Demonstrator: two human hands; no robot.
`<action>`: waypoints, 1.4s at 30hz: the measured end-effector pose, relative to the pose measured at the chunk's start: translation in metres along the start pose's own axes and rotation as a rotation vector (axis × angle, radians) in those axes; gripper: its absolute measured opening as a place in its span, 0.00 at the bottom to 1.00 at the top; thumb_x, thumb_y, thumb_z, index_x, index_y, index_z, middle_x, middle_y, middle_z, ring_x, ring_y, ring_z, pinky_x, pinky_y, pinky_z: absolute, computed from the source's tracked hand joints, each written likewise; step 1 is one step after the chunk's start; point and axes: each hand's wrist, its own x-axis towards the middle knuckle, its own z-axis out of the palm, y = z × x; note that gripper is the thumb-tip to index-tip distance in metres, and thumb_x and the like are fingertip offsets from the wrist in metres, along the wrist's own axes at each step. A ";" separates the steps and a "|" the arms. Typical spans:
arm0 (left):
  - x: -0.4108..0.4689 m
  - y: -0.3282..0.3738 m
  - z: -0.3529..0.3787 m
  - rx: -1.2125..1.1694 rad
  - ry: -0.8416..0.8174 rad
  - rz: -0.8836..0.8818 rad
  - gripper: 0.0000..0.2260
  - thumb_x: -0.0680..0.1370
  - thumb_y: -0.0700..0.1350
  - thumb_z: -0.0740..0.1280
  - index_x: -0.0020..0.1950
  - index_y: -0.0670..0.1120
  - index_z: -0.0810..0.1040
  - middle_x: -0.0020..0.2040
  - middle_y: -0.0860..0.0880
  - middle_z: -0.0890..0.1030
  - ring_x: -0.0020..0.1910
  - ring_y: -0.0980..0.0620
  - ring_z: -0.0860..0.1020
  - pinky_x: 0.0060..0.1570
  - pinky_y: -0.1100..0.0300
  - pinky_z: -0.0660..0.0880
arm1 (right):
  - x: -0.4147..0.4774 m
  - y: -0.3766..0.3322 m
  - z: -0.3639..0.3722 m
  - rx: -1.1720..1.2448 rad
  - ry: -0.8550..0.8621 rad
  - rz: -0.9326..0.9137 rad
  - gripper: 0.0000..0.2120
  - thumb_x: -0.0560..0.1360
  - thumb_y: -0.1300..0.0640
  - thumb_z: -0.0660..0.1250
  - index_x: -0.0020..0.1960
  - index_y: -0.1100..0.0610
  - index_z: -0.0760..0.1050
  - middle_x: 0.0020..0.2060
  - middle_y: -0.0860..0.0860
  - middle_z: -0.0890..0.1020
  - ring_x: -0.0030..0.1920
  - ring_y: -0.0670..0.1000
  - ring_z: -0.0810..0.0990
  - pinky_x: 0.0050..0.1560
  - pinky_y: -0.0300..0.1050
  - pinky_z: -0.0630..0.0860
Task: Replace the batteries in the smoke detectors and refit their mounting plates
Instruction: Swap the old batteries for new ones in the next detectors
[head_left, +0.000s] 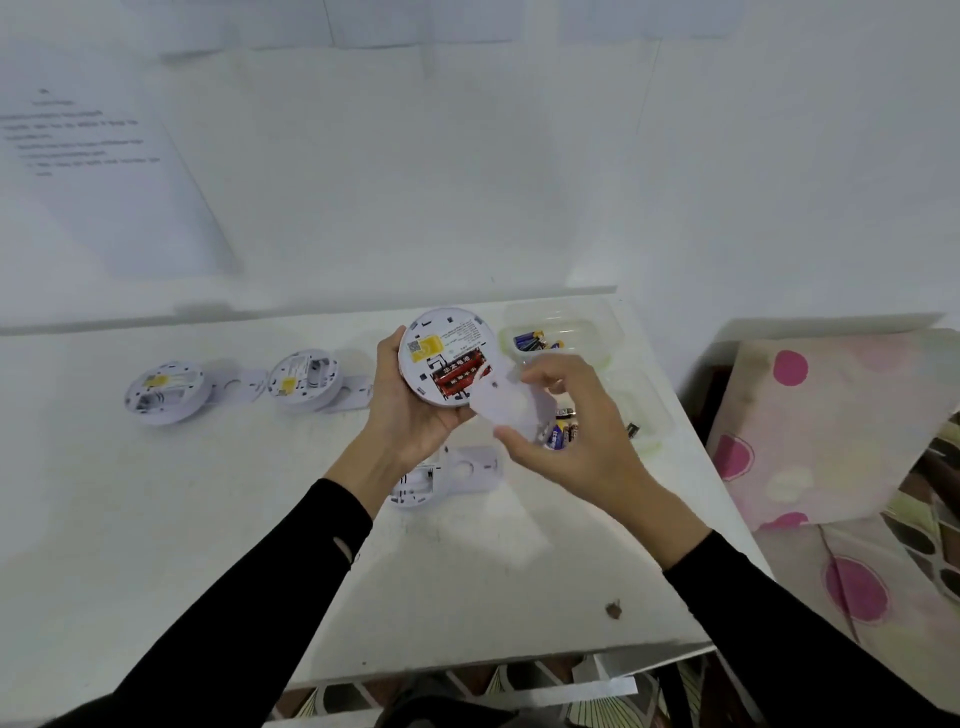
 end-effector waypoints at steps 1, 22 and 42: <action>-0.001 -0.001 0.004 -0.006 -0.003 0.003 0.26 0.81 0.60 0.52 0.66 0.42 0.76 0.59 0.40 0.81 0.52 0.41 0.82 0.41 0.51 0.81 | 0.011 -0.005 0.001 0.015 0.052 0.008 0.24 0.66 0.57 0.79 0.58 0.56 0.72 0.55 0.49 0.77 0.56 0.52 0.76 0.55 0.39 0.71; 0.011 -0.003 0.026 -0.177 -0.053 0.115 0.24 0.76 0.52 0.57 0.73 0.55 0.73 0.62 0.43 0.81 0.55 0.42 0.83 0.65 0.42 0.68 | 0.072 -0.001 0.009 -0.084 -0.118 -0.011 0.22 0.69 0.51 0.76 0.61 0.49 0.73 0.56 0.43 0.76 0.57 0.46 0.72 0.57 0.35 0.69; 0.024 0.005 0.030 -0.172 -0.171 0.036 0.25 0.76 0.52 0.55 0.71 0.48 0.73 0.63 0.39 0.79 0.58 0.35 0.80 0.52 0.40 0.79 | 0.085 0.008 -0.005 -0.115 -0.100 0.014 0.24 0.68 0.53 0.77 0.62 0.47 0.74 0.56 0.30 0.72 0.61 0.34 0.66 0.66 0.45 0.67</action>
